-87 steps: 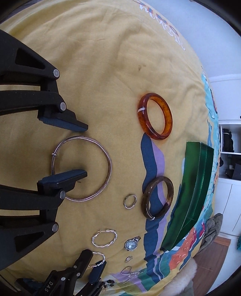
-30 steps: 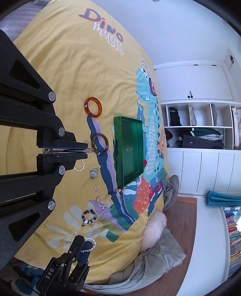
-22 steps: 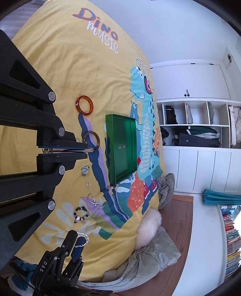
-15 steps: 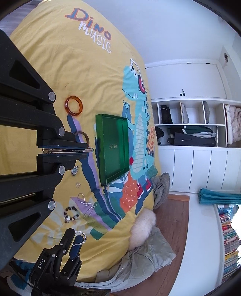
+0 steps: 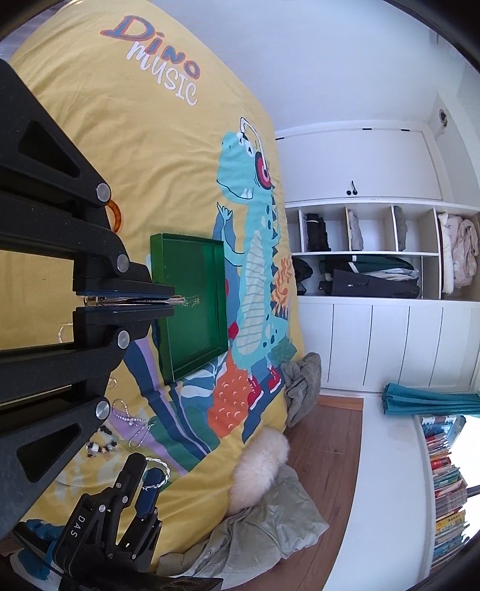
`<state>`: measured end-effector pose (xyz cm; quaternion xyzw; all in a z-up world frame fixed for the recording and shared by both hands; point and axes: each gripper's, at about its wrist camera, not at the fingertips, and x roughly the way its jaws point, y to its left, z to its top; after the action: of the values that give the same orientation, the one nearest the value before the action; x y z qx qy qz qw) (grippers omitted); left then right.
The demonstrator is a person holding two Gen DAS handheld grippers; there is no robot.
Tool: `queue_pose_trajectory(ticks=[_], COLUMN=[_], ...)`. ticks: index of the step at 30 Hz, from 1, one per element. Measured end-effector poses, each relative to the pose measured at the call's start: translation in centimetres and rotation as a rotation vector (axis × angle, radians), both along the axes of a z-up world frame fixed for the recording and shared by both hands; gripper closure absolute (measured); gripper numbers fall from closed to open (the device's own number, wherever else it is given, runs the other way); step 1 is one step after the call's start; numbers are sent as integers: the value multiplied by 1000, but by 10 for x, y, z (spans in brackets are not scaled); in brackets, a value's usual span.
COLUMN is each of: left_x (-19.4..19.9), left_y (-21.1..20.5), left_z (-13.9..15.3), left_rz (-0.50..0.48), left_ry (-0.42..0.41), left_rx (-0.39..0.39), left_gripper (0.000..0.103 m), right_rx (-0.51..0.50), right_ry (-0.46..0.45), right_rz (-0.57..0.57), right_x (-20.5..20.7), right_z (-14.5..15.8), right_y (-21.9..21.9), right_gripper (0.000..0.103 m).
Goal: Organize jewelry
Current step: 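Carry the silver bangle and twisted hoop with both tools over the green tray, then open the left tool to drop the bangle in the tray while the right tool releases the hoop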
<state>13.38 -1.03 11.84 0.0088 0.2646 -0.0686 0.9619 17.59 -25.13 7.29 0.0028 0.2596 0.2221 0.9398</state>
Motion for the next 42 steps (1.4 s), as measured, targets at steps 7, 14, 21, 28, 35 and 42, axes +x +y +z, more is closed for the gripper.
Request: queue_pose_trajectory(ticks=[7,14,21,28,35,42], left_x=[40,102,178,246,291,301], left_y=[10,25,24,12,-3,-6], left_z=[-2,-17,-61,-120,-168,-181], left_rz=[14,44,47,52,65,87], left_ry=[12,62,156,245,292,293], left_rx=[-1,-9,-32,-42,-20,7], left_gripper=[100,100,100,100,100,100], right_rx=[-17,-42,-64,-47,-66,-80], right_ry=[3,20,79,162,214,259], right_rz=[8,24,41,24,-5,-40], right_x=[42,101,171,235,281,293], right_z=[6,1,-37,-99,-140,-169], right_y=[12,29,57,66,74,69], right_gripper=[71,71,71,71,71,70])
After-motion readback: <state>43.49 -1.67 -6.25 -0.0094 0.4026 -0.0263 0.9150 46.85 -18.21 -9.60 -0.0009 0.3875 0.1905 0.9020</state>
